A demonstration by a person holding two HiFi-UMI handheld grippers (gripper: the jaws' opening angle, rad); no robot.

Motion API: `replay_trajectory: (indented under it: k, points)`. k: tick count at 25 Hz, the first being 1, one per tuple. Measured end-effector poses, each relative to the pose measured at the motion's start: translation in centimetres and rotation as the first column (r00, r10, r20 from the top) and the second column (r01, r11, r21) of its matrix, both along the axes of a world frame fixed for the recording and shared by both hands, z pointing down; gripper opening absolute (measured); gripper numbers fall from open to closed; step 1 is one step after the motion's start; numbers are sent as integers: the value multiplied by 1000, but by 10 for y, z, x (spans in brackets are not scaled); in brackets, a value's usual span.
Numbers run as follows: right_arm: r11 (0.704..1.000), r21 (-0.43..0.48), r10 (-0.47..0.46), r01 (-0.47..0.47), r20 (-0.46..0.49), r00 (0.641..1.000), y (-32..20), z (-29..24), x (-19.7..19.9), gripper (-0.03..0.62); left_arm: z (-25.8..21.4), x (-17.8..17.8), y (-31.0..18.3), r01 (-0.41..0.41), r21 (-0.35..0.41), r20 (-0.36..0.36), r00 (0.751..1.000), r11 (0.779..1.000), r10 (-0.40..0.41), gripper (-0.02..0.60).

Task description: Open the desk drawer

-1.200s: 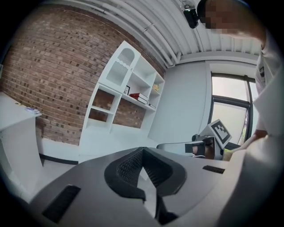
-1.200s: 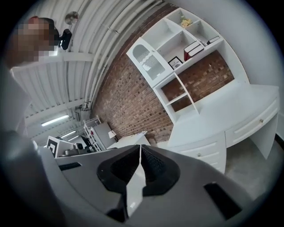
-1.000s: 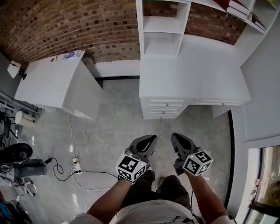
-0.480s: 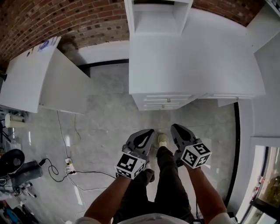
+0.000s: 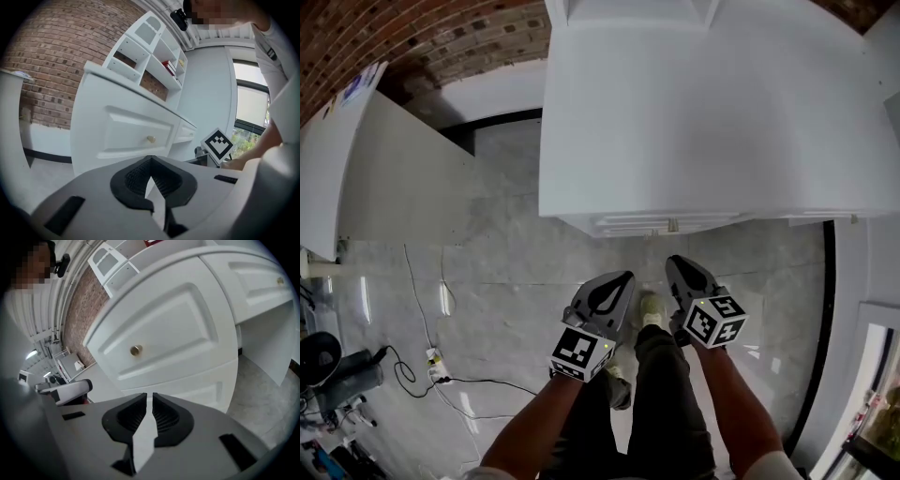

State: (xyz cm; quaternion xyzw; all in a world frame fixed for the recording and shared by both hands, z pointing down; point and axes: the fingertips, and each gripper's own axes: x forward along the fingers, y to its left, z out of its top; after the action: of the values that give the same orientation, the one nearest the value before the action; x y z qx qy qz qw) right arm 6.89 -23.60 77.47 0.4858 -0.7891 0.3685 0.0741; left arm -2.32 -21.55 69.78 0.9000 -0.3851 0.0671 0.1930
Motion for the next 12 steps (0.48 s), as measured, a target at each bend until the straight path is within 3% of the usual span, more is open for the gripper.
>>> replay_trajectory:
  k: [5,12]
  points:
    - [999,-47,13,-13,-11,1000,-22,76,1,26,53,6,-21,1,-7,7,1000,1000,-1,12]
    - [995,-88,37,-41,-51,998,-48,138,-3,93,93,6,-40,3,-13,20,1000,1000,-3,12]
